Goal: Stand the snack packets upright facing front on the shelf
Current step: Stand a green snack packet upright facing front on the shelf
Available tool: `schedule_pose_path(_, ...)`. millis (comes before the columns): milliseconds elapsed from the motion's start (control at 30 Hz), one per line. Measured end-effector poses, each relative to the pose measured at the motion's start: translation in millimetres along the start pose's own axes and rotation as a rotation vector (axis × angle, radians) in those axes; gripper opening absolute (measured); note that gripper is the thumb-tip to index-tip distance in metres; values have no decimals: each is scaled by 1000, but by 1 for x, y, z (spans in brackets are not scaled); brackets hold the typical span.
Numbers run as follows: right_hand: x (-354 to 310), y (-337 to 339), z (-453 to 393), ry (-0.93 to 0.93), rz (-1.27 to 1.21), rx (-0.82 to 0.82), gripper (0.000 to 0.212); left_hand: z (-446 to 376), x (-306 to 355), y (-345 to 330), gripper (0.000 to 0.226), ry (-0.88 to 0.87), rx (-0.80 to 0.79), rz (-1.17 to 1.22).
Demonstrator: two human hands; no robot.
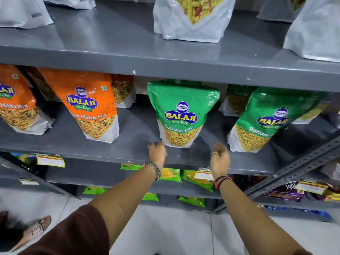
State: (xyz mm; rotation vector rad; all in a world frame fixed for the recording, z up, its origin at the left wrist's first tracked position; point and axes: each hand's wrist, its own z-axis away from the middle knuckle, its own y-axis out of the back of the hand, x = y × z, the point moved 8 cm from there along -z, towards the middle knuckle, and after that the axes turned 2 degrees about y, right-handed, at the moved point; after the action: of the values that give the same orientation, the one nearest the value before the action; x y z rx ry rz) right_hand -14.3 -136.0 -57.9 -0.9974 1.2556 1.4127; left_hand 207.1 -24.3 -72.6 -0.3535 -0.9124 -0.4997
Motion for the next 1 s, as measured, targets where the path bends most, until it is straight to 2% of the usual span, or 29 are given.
schedule_pose_path(67, 3, 42, -2, 53, 9, 144, 44, 12, -18, -19, 19, 107, -72, 14)
schedule_pose_path(133, 4, 84, -14, 71, -2, 265, 39, 30, -32, -49, 23, 191, -208, -62)
schedule_pose_path(200, 1, 113, -34, 66, -25, 308, 33, 42, -40, -80, 13, 183, -334, -169)
schedule_pose_path(267, -2, 137, -58, 43, -49, 306, 36, 55, -42, -119, 30, 132, -423, -242)
schedule_pose_path(367, -3, 157, -96, 11, -63, 233, 47, 73, -40, -175, 29, 84, -467, -232)
schedule_pose_path(467, 7, 157, -122, -127, -135, 98, 54, 81, -43, -218, 39, 59, -468, -196)
schedule_pose_path(533, 10, 150, -132, -185, -194, -6, 59, 81, -49, -238, 30, 50, -490, -193)
schedule_pose_path(567, 11, 147, -135, -203, -198, -51, 60, 83, -51, -243, 20, 55, -502, -194)
schedule_pose_path(633, 14, 142, -136, -235, -181, -117, 63, 85, -53, -248, 19, 51, -506, -189)
schedule_pose_path(767, 20, 139, -131, -282, -255, -145, 62, 80, -58, -243, 45, 29, -468, -178)
schedule_pose_path(867, 25, 144, -128, -315, -340, -107, 58, 83, -59, -243, 45, 51, -474, -157)
schedule_pose_path(1000, 20, 145, -119, -256, -221, -196, 61, 84, -64, -240, 49, 60, -472, -180)
